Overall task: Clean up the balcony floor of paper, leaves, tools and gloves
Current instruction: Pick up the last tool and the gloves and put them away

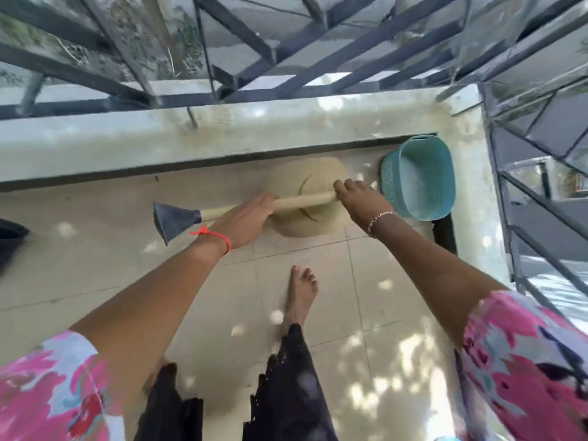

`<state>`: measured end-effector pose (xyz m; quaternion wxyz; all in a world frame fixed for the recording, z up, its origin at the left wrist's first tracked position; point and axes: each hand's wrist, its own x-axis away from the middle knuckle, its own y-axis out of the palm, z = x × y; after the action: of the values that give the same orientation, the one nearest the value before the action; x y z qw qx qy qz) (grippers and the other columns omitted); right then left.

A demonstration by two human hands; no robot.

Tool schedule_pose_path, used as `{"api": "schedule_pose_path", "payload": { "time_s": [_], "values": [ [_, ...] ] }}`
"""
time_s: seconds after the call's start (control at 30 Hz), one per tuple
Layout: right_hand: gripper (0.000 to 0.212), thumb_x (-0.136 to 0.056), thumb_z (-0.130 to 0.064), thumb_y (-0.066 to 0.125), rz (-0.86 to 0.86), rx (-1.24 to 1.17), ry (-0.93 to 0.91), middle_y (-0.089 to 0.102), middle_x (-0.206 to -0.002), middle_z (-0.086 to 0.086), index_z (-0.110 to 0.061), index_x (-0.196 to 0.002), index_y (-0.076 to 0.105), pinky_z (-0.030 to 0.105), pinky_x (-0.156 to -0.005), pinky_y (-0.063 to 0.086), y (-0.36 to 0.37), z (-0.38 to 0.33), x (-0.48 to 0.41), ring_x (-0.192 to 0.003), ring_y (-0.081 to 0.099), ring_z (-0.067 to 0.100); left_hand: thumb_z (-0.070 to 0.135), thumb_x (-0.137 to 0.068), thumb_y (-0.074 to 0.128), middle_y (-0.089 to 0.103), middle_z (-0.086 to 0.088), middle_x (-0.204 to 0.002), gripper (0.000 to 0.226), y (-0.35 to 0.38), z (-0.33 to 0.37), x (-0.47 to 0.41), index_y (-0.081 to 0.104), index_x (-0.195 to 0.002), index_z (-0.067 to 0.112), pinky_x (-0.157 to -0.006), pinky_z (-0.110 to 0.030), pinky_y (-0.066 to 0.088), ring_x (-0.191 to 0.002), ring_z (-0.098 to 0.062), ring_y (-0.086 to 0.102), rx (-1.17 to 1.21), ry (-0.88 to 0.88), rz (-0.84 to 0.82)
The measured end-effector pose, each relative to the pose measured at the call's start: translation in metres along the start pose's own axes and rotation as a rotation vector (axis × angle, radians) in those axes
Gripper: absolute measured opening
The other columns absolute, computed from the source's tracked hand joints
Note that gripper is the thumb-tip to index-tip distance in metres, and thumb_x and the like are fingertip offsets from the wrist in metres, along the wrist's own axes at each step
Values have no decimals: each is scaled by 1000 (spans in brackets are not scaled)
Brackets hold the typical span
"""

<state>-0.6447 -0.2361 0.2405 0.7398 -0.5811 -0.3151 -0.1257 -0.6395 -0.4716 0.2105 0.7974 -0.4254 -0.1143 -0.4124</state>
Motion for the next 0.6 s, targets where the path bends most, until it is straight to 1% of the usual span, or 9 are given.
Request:
{"api": "schedule_pose_path", "payload": {
  "time_s": [0.13, 0.23, 0.33, 0.4, 0.5, 0.53, 0.6],
  "values": [
    [45, -86, 11, 41, 10, 21, -21, 47, -118, 18, -3, -128, 32, 42, -92, 40, 8, 42, -22, -109, 49, 36, -6, -88, 33, 50, -22, -126, 55, 2, 16, -41, 30, -139, 12, -91, -47, 43, -107, -35, 54, 19, -16, 4],
    [47, -84, 12, 42, 3, 19, -40, 48, -117, 19, -2, -128, 32, 42, -93, 41, 16, 68, -37, -109, 49, 36, -9, -86, 33, 45, -19, -130, 58, 1, 27, -68, 31, -140, 13, -93, -46, 43, -108, -33, 52, 33, -28, 5],
    [45, -86, 11, 40, 0, 0, -50, 48, -117, 20, -2, -128, 33, 43, -91, 41, 22, 88, -48, -107, 51, 36, -10, -87, 32, 44, -16, -129, 55, 1, 37, -90, 32, -139, 11, -93, -44, 42, -108, -32, 50, 29, -31, 4],
    [45, -87, 11, 37, -6, -16, -44, 48, -117, 20, -2, -129, 32, 43, -91, 40, 24, 98, -52, -107, 51, 37, -10, -88, 33, 43, -14, -128, 54, 1, 44, -101, 33, -138, 11, -89, -43, 44, -102, -30, 51, 36, -45, 9],
    [45, -87, 10, 39, -35, -39, -42, 48, -118, 20, -3, -129, 32, 43, -90, 40, 26, 112, -58, -107, 50, 37, -10, -89, 33, 45, -14, -121, 51, 4, 53, -118, 34, -137, 10, -79, -41, 46, -85, -25, 49, 35, -61, 6],
    [46, -87, 10, 41, -48, -48, -43, 48, -118, 20, -3, -130, 32, 42, -90, 41, 27, 115, -60, -107, 51, 36, -11, -89, 33, 46, -15, -120, 50, 5, 56, -122, 35, -135, 9, -78, -41, 45, -83, -23, 47, 29, -64, 5],
    [50, -85, 11, 46, -63, -61, -48, 48, -118, 19, -4, -130, 32, 41, -89, 41, 29, 119, -63, -108, 51, 35, -12, -89, 33, 45, -17, -120, 48, 8, 58, -128, 36, -133, 6, -79, -39, 43, -84, -23, 44, 16, -72, 8]
  ]
}}
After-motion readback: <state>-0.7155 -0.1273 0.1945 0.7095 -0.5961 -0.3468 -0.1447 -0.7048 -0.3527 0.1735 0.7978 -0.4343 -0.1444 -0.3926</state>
